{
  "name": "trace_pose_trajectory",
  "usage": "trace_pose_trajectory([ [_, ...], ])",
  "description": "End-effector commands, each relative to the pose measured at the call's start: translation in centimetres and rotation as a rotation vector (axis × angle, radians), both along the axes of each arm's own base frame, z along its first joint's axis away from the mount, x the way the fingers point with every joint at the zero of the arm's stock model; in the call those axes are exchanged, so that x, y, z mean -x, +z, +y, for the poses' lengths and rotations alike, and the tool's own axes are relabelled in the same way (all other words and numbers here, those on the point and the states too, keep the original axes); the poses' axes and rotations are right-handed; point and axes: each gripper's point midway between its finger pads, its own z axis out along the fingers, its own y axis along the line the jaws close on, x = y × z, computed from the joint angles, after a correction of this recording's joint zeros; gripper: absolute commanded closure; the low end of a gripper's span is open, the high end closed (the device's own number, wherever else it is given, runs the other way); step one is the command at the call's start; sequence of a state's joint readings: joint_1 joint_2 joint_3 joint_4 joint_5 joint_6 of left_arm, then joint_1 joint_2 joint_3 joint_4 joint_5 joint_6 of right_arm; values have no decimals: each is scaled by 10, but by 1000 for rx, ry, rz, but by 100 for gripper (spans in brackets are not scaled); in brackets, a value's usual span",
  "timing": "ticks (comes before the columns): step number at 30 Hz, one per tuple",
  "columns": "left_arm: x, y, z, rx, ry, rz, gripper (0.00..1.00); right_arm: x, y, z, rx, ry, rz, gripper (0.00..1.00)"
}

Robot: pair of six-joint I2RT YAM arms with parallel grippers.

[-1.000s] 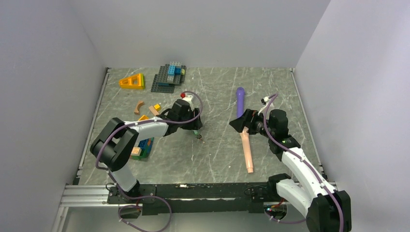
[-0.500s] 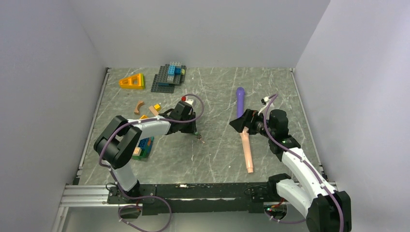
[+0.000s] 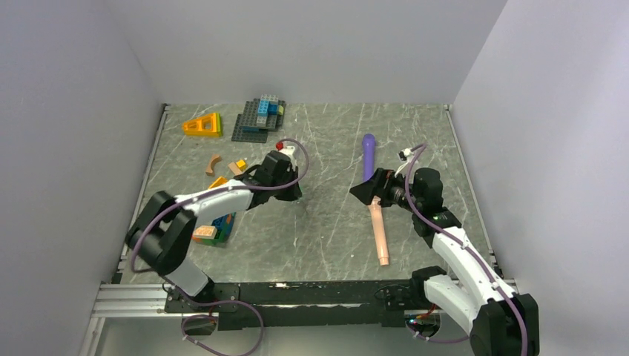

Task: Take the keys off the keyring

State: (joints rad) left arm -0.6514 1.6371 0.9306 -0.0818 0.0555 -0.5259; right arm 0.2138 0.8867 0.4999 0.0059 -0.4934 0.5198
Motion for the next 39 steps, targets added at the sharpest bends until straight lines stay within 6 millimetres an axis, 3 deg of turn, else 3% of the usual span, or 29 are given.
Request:
trace_pose_trajectory([
  [1,8,67,-5,101,-18,-121,100,8,32,25,-96,139,-99,1],
  [10,39,162,13,232,33,-240,100,30,74,67,-166,326,-297,2],
  [20,69,229,30,439,123,-290,100,66,98,111,-258,510,-586,5],
  [25,80,246,37,520,165,-297,100,70,102,127,-279,517,-674,9],
  [32,86,254,44,586,214,-296,100,85,112,157,-314,568,-800,14],
  [39,93,261,42,628,202,-295,100,81,120,173,-346,524,-854,15],
])
